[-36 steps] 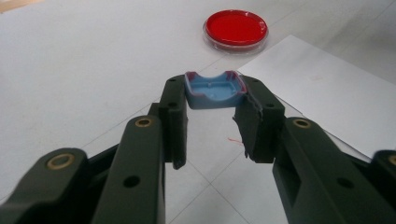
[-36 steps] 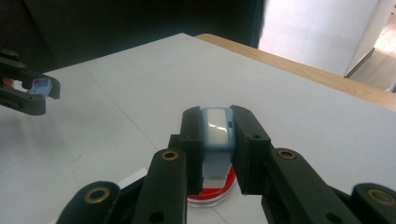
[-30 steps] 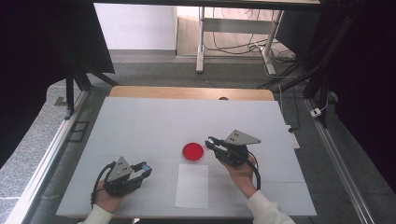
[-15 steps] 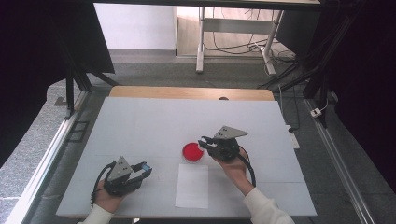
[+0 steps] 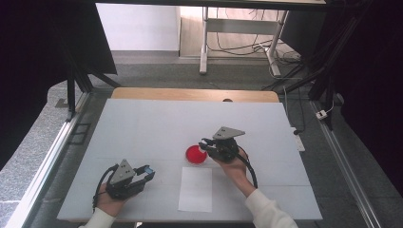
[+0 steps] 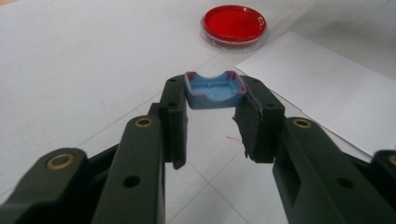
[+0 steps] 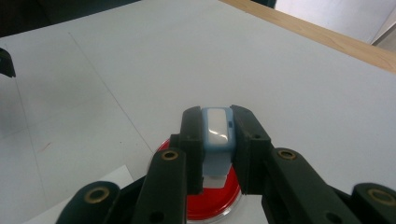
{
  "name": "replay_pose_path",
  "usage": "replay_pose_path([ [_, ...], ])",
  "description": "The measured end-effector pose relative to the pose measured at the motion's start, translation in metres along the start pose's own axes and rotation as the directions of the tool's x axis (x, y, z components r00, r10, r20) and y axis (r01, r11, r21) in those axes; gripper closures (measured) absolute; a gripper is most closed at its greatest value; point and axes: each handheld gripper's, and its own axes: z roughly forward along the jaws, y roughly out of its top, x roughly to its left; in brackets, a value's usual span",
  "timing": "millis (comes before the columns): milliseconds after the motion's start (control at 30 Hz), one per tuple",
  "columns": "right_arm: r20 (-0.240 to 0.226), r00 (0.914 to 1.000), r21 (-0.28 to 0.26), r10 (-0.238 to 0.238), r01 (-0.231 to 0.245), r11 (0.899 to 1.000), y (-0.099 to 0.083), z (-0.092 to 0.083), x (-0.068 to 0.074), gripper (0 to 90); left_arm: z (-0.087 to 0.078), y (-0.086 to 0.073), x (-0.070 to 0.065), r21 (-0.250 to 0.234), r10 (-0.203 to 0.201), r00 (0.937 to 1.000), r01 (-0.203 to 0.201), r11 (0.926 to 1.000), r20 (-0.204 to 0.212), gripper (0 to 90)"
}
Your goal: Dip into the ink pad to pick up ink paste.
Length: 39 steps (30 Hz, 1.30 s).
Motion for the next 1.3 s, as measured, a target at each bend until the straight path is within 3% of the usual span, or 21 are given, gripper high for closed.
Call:
replay_pose_path([
  [1300,0.009,0.9998,0.063,-0.016,0.016,0.998,-0.005,0.023,0.0,74.5,0.0,0.0,0.0,0.005,0.003,1.0,-0.003,1.0,0.007,64.8],
])
